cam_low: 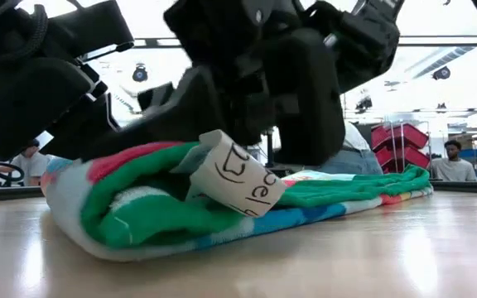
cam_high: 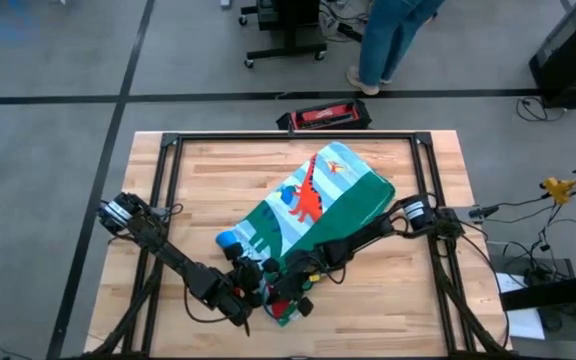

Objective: Roll towel
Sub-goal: Roll the multi-color dinosaur print towel

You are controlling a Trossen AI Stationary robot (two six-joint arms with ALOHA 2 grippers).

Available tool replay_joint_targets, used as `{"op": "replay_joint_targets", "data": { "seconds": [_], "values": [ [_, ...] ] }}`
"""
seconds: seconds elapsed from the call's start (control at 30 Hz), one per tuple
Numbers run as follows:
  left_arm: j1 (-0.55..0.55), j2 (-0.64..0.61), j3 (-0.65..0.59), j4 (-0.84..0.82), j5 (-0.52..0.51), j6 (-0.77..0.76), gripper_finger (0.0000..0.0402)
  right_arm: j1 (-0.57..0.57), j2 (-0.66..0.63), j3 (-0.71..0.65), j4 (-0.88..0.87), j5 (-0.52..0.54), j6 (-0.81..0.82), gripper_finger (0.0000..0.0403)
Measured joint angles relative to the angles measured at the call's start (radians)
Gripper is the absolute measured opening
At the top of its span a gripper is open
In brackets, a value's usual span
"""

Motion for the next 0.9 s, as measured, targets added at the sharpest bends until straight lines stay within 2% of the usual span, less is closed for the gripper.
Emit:
{"op": "replay_joint_targets", "data": {
  "seconds": [0.13, 0.2, 0.37, 0.53, 0.73, 0.9],
  "values": [
    [-0.001, -0.069, 0.000, -0.077, 0.000, -0.009, 0.0116, -0.004, 0.012, 0.002, 0.003, 0.000, 0.008, 0.0000],
    [-0.006, -0.129, 0.000, -0.166, 0.007, -0.046, 0.0116, -0.006, 0.015, 0.002, 0.002, -0.004, 0.019, 0.0000],
    [-0.063, -0.295, 0.001, -0.431, 0.111, -0.243, 0.0116, -0.008, 0.016, 0.000, -0.001, -0.003, 0.026, 0.0000],
    [-0.152, -0.349, -0.005, -0.561, 0.164, -0.410, 0.0116, -0.008, 0.016, -0.001, -0.005, 0.000, 0.027, 0.0000],
    [-0.155, -0.340, -0.121, -0.551, 0.168, -0.604, 0.0116, -0.008, 0.017, -0.002, -0.006, 0.002, 0.032, 0.0000],
    [-0.116, -0.356, -0.260, -0.359, 0.160, -0.563, 0.0114, -0.008, 0.017, -0.002, -0.007, 0.003, 0.046, 0.0000]
  ]
}}
